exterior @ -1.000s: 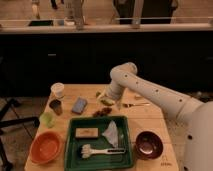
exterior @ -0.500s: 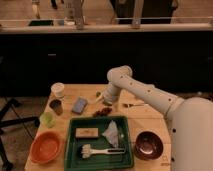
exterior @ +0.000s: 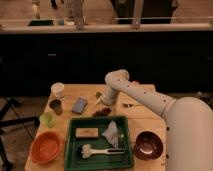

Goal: Place grapes in red bowl

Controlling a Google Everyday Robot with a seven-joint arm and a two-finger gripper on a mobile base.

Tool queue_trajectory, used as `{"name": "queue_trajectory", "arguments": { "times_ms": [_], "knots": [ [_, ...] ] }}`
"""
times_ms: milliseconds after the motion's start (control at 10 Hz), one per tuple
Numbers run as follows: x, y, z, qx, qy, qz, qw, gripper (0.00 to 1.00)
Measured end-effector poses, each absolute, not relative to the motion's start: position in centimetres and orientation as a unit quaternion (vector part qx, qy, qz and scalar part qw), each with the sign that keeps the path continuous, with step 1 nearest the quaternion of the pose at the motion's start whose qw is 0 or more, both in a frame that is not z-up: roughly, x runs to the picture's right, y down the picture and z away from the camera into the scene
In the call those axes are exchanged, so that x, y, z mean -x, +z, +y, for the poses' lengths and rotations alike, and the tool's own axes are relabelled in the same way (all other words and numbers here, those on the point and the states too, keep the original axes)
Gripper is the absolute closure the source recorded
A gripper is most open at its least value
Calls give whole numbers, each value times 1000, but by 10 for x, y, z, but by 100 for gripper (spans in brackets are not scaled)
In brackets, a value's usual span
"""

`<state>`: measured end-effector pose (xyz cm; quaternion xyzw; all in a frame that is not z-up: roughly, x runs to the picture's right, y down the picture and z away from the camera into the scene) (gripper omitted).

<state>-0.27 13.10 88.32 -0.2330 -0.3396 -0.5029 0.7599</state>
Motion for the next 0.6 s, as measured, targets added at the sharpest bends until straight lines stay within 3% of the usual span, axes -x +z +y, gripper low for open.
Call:
{"name": "queue_trajectory", "arguments": {
  "times_ms": [300,400,600],
  "knots": [
    [9,890,143,246,-508,-354,746,22],
    [11,893,146,248,-508,-357,744,27],
    [12,895,151,251,-509,-360,741,50]
  ]
}}
